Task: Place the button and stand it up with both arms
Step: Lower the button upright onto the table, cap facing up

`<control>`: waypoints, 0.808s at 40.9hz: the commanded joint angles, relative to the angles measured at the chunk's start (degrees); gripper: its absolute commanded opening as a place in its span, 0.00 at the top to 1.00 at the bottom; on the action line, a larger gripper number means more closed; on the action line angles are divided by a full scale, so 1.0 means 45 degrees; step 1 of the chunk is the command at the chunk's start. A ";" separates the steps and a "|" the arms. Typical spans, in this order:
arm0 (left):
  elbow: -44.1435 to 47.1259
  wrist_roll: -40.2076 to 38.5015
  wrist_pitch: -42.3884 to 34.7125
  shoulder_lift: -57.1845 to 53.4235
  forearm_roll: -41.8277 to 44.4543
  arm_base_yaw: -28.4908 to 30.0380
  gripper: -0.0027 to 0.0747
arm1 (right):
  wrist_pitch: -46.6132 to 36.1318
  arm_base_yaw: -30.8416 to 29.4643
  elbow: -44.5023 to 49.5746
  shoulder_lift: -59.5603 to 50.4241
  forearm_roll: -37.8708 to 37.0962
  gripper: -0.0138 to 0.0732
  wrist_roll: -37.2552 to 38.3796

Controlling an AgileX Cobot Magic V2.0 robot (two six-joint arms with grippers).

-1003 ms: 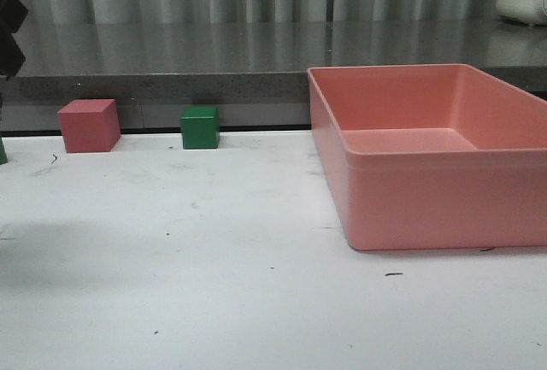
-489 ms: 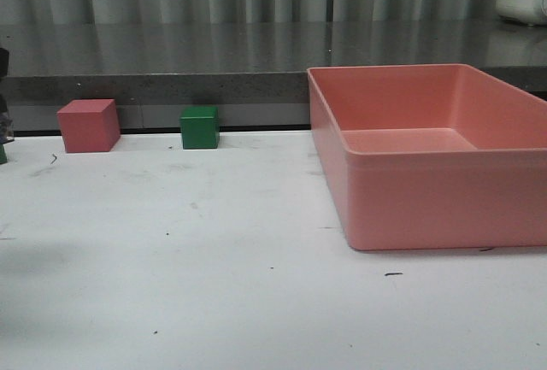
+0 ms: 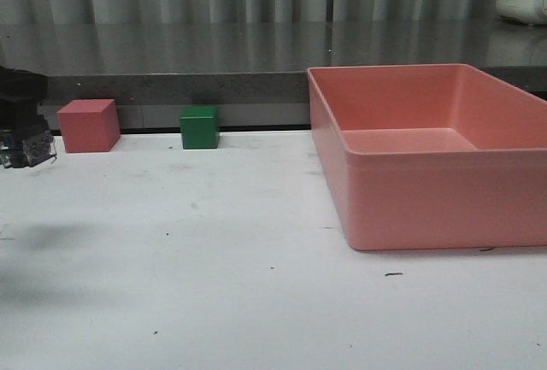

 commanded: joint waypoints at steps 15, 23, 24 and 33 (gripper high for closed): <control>-0.0251 0.0003 -0.3783 0.1997 -0.0162 -0.0004 0.70 | -0.1013 -0.0063 -0.0257 0.0114 0.0000 0.33 -0.0125; -0.0531 0.0003 -0.3783 0.2774 -0.0162 -0.0004 0.70 | -0.1013 -0.0063 -0.0257 0.0114 0.0000 0.33 -0.0125; -0.0593 0.0003 -0.3783 0.2814 -0.0162 -0.0004 0.70 | -0.1013 -0.0063 -0.0257 0.0114 0.0000 0.33 -0.0125; -0.0847 0.0003 -0.3783 0.2993 -0.0162 -0.0004 0.70 | -0.1013 -0.0063 -0.0257 0.0114 0.0000 0.33 -0.0125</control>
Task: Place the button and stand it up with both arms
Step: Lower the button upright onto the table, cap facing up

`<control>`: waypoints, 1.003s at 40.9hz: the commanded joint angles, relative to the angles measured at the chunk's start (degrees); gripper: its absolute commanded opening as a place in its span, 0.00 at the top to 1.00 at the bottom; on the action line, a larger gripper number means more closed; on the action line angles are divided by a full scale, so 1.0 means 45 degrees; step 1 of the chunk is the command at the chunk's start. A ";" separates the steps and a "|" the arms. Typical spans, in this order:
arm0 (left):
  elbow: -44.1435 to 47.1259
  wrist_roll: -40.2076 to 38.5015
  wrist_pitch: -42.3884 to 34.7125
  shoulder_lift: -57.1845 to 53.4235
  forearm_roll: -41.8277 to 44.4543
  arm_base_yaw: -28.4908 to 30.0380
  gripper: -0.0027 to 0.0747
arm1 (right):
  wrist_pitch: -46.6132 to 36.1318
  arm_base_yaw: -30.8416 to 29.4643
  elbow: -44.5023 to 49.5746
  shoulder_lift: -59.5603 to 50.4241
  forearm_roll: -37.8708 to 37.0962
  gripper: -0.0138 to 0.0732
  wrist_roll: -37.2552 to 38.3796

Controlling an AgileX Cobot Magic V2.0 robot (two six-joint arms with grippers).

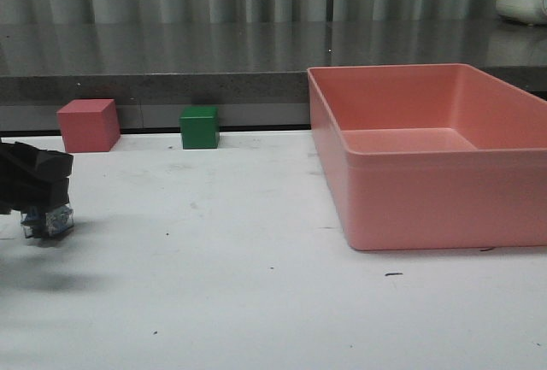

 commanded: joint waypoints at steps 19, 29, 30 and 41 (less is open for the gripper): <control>-0.0943 0.0003 -0.3010 0.0143 -0.0162 -0.0004 0.70 | -0.1013 -0.0063 -0.0257 0.0114 0.0000 0.33 -0.0125; -0.0182 0.0003 -0.3010 0.0143 -0.0162 -0.0004 0.68 | -0.1013 -0.0063 -0.0257 0.0114 0.0000 0.33 -0.0125; -0.0116 0.0003 -0.3010 0.0143 -0.0162 -0.0004 0.67 | -0.1013 -0.0063 -0.0257 0.0114 0.0000 0.33 -0.0125; 0.0351 0.0003 -0.3010 -0.0161 -0.0138 -0.0004 0.37 | -0.1013 -0.0063 -0.0257 0.0114 0.0000 0.33 -0.0125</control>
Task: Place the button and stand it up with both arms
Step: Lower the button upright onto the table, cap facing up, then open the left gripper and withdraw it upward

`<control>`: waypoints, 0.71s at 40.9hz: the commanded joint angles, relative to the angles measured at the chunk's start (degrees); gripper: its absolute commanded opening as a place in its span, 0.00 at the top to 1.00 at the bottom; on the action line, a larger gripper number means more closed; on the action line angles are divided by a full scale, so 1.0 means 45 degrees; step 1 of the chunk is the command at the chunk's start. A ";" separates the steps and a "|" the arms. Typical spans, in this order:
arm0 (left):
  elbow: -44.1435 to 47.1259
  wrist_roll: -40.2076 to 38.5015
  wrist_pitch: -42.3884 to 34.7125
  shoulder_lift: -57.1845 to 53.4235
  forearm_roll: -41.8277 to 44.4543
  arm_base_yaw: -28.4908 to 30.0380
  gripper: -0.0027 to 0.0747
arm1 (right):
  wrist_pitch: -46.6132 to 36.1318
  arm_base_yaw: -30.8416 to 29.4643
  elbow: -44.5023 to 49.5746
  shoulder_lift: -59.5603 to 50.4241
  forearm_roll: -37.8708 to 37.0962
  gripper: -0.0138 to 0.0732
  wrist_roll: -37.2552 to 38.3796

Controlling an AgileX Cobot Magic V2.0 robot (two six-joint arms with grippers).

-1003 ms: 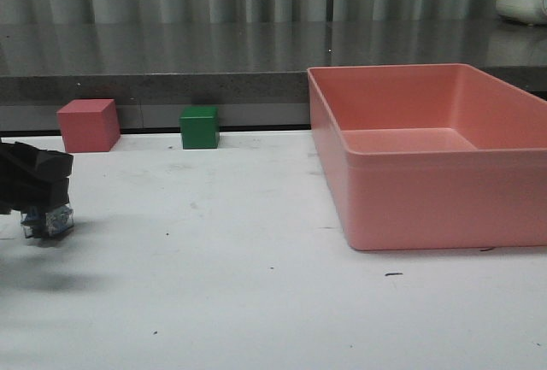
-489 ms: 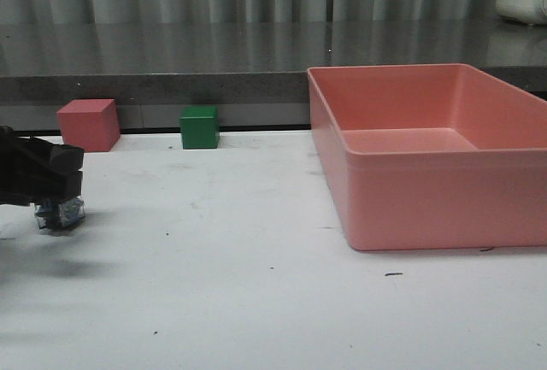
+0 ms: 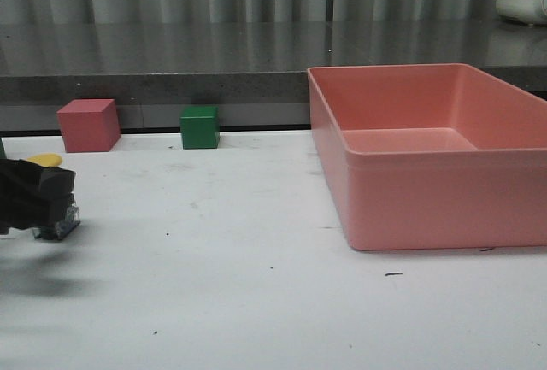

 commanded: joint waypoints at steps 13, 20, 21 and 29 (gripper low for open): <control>0.1024 -0.0655 -0.0262 -0.3601 0.0348 -0.0004 0.32 | -0.1013 -0.0063 -0.0257 0.0114 0.0000 0.33 -0.0125; 0.0663 -0.2404 0.4200 -0.6425 0.1658 -0.0004 0.33 | -0.1013 -0.0063 -0.0257 0.0114 0.0000 0.33 -0.0125; 0.0527 -0.2650 0.5205 -0.6918 0.1743 -0.0004 0.33 | -0.1013 -0.0063 -0.0257 0.0114 0.0000 0.33 -0.0125; -0.2026 -0.4683 1.4762 -1.0028 0.2978 -0.0582 0.33 | -0.1013 -0.0063 -0.0257 0.0114 0.0000 0.33 -0.0125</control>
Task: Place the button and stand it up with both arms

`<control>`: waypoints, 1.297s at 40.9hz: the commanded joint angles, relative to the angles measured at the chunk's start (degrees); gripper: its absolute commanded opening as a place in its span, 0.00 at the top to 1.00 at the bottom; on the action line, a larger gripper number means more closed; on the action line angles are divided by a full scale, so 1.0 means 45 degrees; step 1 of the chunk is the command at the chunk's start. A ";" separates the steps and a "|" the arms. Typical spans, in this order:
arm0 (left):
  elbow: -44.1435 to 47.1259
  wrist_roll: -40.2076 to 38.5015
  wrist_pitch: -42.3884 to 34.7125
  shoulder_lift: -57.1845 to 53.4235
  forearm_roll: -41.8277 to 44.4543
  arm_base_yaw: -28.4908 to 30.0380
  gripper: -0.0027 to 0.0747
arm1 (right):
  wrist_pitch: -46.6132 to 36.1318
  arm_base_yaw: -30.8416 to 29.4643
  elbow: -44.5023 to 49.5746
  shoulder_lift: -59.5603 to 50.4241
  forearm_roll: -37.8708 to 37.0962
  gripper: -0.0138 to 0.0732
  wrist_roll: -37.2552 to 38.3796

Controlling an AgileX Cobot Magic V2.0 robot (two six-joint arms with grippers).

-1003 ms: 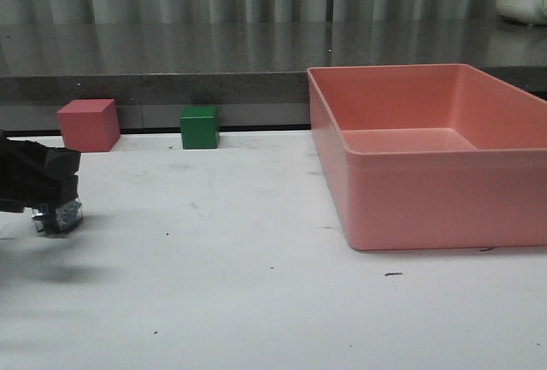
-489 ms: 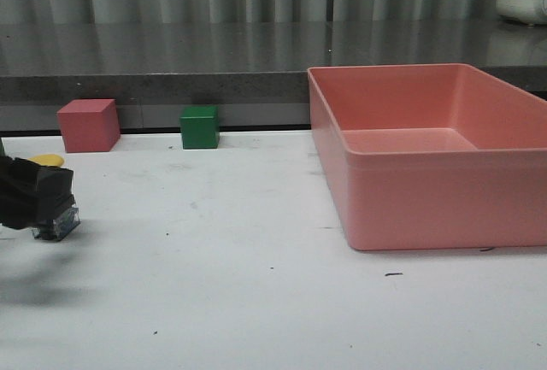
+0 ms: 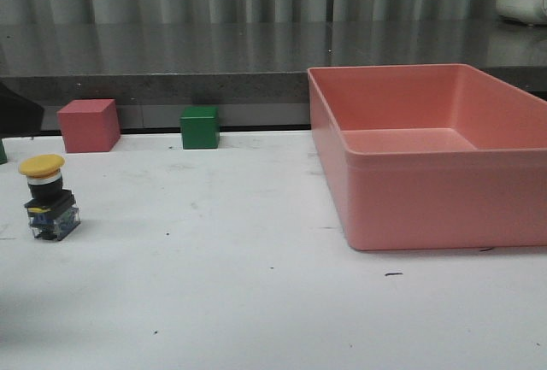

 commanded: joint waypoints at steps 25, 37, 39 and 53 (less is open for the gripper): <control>-0.5673 0.1992 1.5038 -0.7363 -0.2540 -0.5158 0.33 | -0.1013 -0.0063 -0.0257 0.0114 0.0000 0.33 -0.0125; -0.5673 0.1992 1.5038 -0.8681 -0.2586 -0.5187 0.33 | -0.1013 -0.0063 -0.0257 0.0114 0.0000 0.33 -0.0125; -0.5673 0.1992 1.5038 -0.8681 -0.2586 -0.5187 0.33 | -0.1013 -0.0063 -0.0257 0.0114 0.0000 0.33 -0.0125; -0.5673 0.2864 1.4985 -0.8681 -0.2586 -0.5187 0.33 | -0.1013 -0.0063 -0.0243 0.0114 0.0000 0.33 -0.0125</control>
